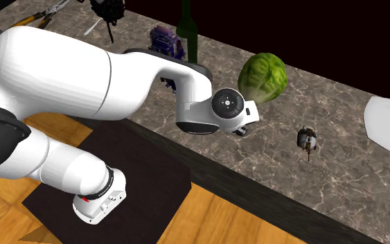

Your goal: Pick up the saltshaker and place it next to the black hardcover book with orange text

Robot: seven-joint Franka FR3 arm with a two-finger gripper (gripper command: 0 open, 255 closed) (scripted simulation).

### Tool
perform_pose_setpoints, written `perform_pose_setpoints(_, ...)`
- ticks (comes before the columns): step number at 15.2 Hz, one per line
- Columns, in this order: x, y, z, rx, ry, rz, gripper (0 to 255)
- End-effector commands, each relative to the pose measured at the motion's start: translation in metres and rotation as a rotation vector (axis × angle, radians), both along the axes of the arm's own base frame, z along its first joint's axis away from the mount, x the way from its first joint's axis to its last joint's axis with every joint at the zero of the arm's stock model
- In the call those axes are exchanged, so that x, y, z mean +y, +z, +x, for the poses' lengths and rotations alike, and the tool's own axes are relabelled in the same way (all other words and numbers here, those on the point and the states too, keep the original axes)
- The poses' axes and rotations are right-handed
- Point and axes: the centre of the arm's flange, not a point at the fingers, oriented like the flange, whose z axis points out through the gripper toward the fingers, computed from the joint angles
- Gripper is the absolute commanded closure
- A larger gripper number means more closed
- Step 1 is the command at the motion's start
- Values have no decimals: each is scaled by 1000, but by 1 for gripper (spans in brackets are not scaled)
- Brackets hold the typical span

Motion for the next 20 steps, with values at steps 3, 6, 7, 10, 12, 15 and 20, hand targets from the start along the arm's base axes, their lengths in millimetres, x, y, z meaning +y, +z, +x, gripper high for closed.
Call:
perform_pose_setpoints(3,0,0,0,0,-1,0,255)
perform_pose_setpoints(6,0,16,0,0,-1,0,255)
perform_pose_setpoints(7,0,21,0,0,-1,0,255)
perform_pose_setpoints(10,0,37,0,0,-1,0,255)
perform_pose_setpoints(12,0,47,0,0,-1,0,255)
perform_pose_setpoints(15,0,63,0,0,-1,0,255)
perform_pose_setpoints(20,0,90,0,0,-1,0,255)
